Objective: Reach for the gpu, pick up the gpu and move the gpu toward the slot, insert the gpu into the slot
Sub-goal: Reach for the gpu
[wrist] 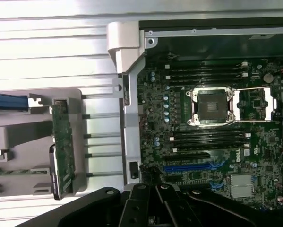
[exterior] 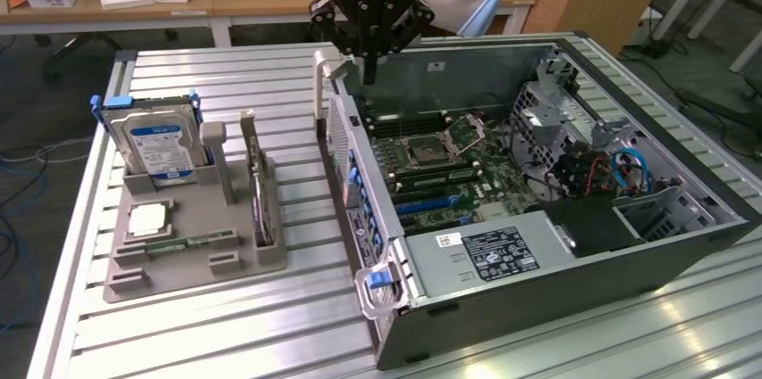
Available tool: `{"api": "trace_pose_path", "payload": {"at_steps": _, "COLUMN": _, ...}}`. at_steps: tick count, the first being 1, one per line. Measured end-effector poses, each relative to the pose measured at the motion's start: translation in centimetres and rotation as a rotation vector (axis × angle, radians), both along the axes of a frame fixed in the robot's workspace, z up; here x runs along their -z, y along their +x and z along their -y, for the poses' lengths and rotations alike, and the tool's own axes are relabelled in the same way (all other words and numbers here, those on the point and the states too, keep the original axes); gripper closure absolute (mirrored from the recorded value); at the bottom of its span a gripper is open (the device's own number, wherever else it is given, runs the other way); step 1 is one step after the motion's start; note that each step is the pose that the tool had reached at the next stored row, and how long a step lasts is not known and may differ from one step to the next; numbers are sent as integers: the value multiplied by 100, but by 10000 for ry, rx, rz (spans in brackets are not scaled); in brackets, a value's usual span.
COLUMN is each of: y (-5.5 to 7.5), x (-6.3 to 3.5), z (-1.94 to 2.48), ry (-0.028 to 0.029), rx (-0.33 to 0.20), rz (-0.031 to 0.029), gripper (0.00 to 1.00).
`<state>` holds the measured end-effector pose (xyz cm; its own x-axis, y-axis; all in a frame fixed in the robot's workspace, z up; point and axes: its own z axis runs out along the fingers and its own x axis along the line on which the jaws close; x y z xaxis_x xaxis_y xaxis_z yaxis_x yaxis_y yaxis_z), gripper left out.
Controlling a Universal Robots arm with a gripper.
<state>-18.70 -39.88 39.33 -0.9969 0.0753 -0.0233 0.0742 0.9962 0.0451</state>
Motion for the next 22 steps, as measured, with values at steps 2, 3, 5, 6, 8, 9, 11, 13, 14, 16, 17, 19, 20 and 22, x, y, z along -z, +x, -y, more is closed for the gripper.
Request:
{"api": "trace_pose_path", "payload": {"at_steps": 2, "y": -70, "x": 0, "z": 0, "ry": 0, "rx": 0, "rz": 0, "gripper": 90}}
{"api": "trace_pose_path", "payload": {"at_steps": 3, "y": -105, "x": 0, "z": 0, "ry": 0, "rx": 1, "rz": 0, "gripper": 90}}
{"api": "trace_pose_path", "payload": {"at_steps": 5, "y": -177, "x": -1, "z": 0, "ry": -1, "rx": 0, "rz": -1, "gripper": 90}}
{"api": "trace_pose_path", "payload": {"at_steps": 6, "y": -213, "x": 0, "z": 0, "ry": 1, "rx": -1, "rz": 1, "gripper": 90}}
{"api": "trace_pose_path", "payload": {"at_steps": 8, "y": -294, "x": 0, "z": 0, "ry": 1, "rx": 1, "rz": 1, "gripper": 90}}
{"api": "trace_pose_path", "payload": {"at_steps": 9, "y": -334, "x": 0, "z": 0, "ry": 0, "rx": 1, "rz": 0, "gripper": 90}}
{"api": "trace_pose_path", "payload": {"at_steps": 11, "y": -413, "x": 0, "z": 0, "ry": 0, "rx": -1, "rz": -1, "gripper": 90}}
{"api": "trace_pose_path", "payload": {"at_steps": 13, "y": -493, "x": 0, "z": 0, "ry": 1, "rx": 1, "rz": 0, "gripper": 90}}
{"api": "trace_pose_path", "payload": {"at_steps": 14, "y": -536, "x": 0, "z": 0, "ry": 0, "rx": 1, "rz": 0, "gripper": 90}}
{"api": "trace_pose_path", "payload": {"at_steps": 16, "y": -611, "x": 0, "z": 0, "ry": 0, "rx": 0, "rz": 0, "gripper": 90}}
{"api": "trace_pose_path", "payload": {"at_steps": 17, "y": -647, "x": 0, "z": 0, "ry": -1, "rx": -1, "rz": -1, "gripper": 90}}
{"api": "trace_pose_path", "payload": {"at_steps": 19, "y": -717, "x": 0, "z": 0, "ry": 0, "rx": 1, "rz": 0, "gripper": 90}}
{"api": "trace_pose_path", "payload": {"at_steps": 20, "y": -758, "x": 0, "z": 0, "ry": 0, "rx": 1, "rz": 0, "gripper": 90}}
{"api": "trace_pose_path", "payload": {"at_steps": 22, "y": -834, "x": 0, "z": 0, "ry": 1, "rx": -1, "rz": 1, "gripper": 90}}
